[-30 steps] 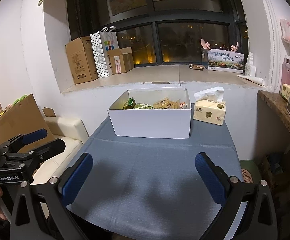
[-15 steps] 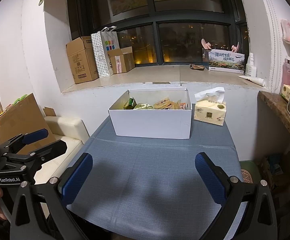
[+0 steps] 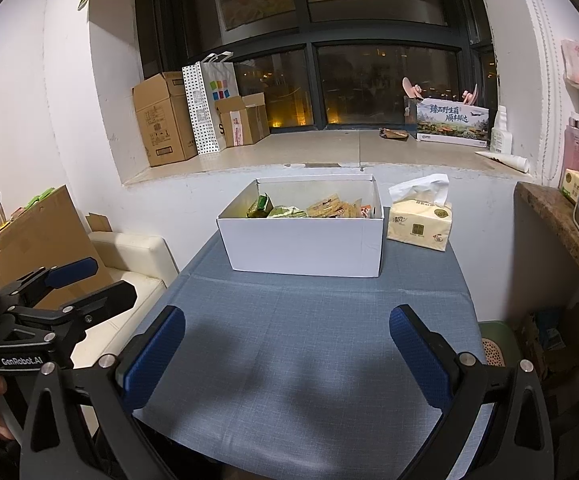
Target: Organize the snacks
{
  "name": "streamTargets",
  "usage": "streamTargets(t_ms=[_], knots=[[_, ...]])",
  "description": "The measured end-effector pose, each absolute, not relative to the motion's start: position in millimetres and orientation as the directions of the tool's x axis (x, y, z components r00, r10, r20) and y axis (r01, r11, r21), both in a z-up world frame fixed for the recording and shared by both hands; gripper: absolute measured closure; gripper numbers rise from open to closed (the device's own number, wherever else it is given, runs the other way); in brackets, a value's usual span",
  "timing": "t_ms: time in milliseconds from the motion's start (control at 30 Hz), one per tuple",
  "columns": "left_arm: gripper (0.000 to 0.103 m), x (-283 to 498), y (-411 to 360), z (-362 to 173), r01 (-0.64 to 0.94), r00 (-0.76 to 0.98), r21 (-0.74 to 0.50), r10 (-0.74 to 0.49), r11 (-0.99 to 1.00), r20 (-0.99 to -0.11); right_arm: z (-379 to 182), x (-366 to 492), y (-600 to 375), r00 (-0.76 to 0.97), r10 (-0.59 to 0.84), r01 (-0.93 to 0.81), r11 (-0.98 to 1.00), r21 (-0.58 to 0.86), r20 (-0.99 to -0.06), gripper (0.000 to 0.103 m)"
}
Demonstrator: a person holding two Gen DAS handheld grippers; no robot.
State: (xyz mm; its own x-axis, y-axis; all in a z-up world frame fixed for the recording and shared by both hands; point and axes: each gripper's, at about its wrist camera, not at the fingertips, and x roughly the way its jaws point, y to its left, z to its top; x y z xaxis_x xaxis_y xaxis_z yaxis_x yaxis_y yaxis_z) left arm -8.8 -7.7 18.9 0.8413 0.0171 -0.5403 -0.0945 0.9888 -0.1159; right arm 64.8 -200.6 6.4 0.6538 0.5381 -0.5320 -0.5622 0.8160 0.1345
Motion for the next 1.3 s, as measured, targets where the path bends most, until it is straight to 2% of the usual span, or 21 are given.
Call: streamTargets(t_ms=[1300], knots=[[0.0,-7.3,-12.0,16.1,-0.089,0.837,-0.113,0.013,0.99,-0.548,3.7,64.5,-198.9,0.65,0.537,-0.56,0.817,0.139,-0.538,0.0]])
